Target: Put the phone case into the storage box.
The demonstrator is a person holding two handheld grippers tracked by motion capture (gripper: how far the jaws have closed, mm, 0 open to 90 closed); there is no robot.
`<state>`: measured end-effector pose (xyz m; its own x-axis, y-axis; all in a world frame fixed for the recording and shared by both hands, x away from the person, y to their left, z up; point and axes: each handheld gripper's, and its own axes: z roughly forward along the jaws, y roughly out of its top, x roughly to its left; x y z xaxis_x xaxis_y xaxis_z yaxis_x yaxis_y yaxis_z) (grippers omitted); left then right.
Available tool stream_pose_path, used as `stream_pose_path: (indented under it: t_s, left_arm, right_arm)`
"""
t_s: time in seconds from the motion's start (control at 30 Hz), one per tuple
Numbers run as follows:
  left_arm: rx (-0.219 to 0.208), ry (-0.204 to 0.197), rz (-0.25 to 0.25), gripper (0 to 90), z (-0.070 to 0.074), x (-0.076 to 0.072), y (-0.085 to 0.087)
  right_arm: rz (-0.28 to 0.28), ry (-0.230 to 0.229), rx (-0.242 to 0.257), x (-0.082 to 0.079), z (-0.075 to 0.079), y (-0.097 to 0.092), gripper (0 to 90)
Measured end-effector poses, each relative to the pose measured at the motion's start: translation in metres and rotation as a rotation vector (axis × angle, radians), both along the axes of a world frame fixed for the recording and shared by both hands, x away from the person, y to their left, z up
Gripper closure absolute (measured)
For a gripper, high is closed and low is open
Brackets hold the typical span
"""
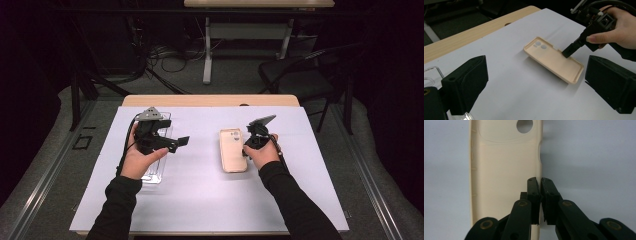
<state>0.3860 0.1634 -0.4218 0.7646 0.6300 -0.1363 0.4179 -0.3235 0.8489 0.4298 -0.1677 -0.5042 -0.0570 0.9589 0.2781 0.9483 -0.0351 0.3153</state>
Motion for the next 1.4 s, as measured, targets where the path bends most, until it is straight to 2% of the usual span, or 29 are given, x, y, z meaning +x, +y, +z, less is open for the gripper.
stream_pose_path:
  t_s: [0.03, 0.13, 0.17, 0.2, 0.23, 0.37, 0.53, 0.6, 0.77, 1.03, 1.4]
  left_arm:
    - [0.003, 0.000, -0.001, 5.0, 0.000, 0.000, 0.000]
    - [0.007, 0.004, -0.002, 5.3, -0.002, 0.000, -0.002]
    - [0.006, 0.005, -0.002, 5.3, -0.002, 0.000, -0.002]
    - [0.008, 0.005, -0.002, 5.3, -0.002, 0.001, -0.003]
    - [0.009, 0.006, -0.002, 5.4, -0.003, 0.001, -0.003]
    - [0.008, 0.007, -0.005, 5.6, -0.004, 0.001, -0.005]
    - [0.004, 0.008, -0.003, 6.1, -0.005, 0.001, -0.005]
    - [0.001, 0.009, -0.001, 6.3, -0.005, 0.001, -0.004]
    - [-0.007, 0.011, 0.006, 6.5, -0.006, 0.001, -0.004]
    - [-0.006, 0.021, 0.010, 7.5, -0.007, 0.002, -0.004]
    - [-0.002, 0.037, 0.011, 9.6, -0.010, 0.002, -0.009]
  right_arm:
    - [0.005, -0.022, -0.002, -0.001, 0.000, 0.000, 85.9]
    - [0.018, -0.042, 0.001, -0.003, 0.004, 0.002, 85.9]
    - [0.022, -0.071, -0.009, -0.005, 0.005, 0.004, 85.9]
    - [0.022, -0.071, -0.009, -0.005, 0.005, 0.004, 85.9]
    - [0.041, -0.093, -0.015, -0.008, 0.006, 0.007, 85.9]
    - [0.056, -0.116, -0.021, -0.011, 0.007, 0.011, 85.9]
    - [0.075, -0.165, -0.015, -0.016, 0.011, 0.015, 86.0]
    - [0.086, -0.167, -0.013, -0.017, 0.012, 0.015, 85.9]
    - [0.100, -0.206, 0.015, -0.024, 0.014, 0.018, 86.0]
    - [0.122, -0.255, 0.023, -0.032, 0.017, 0.022, 86.0]
    - [0.126, -0.324, 0.060, -0.041, 0.026, 0.025, 85.9]
